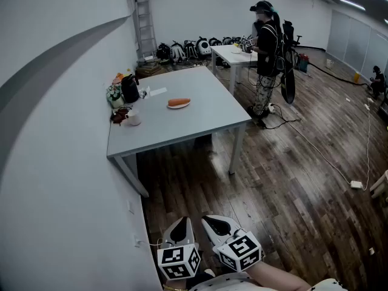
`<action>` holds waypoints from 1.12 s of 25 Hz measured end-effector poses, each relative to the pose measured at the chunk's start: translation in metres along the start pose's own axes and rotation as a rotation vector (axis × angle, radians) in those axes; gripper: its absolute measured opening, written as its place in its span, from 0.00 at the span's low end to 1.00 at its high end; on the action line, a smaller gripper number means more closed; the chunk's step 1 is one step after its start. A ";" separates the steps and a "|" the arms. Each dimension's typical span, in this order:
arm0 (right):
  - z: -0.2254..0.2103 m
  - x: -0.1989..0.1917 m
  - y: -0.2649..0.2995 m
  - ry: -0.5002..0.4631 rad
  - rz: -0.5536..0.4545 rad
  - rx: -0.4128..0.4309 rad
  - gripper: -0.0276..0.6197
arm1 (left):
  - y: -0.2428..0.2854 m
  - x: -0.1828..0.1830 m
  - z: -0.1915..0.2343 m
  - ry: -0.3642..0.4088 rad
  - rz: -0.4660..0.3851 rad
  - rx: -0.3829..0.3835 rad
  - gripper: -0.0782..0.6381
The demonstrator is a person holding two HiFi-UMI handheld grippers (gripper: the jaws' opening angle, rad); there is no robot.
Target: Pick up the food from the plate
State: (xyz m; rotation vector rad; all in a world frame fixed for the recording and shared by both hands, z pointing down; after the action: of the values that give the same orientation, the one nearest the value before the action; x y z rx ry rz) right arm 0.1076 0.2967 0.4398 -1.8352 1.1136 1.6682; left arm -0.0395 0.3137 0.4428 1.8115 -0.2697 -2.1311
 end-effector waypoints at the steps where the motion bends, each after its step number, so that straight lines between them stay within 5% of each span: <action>1: 0.003 -0.003 0.002 0.006 0.004 0.000 0.04 | -0.001 -0.003 0.003 -0.002 0.004 -0.001 0.12; 13: -0.007 -0.008 0.059 0.019 0.078 0.034 0.04 | 0.033 0.002 0.047 -0.036 0.041 0.015 0.12; 28: -0.142 0.057 0.191 -0.078 0.099 0.129 0.04 | 0.196 0.081 0.070 -0.054 -0.026 0.092 0.12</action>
State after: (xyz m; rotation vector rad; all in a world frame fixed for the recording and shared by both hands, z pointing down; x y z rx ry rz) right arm 0.0443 0.0603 0.4511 -1.6466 1.2654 1.6657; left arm -0.0944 0.0976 0.4493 1.8193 -0.3650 -2.2218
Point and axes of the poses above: the fingertips, and each gripper's own axes: y forward along the fingers, z to its left, x out of its top, the point moved 10 cm from there along -y, backward along the fingers, and after that the axes turned 6 degrees about x, right-handed, at the moved point
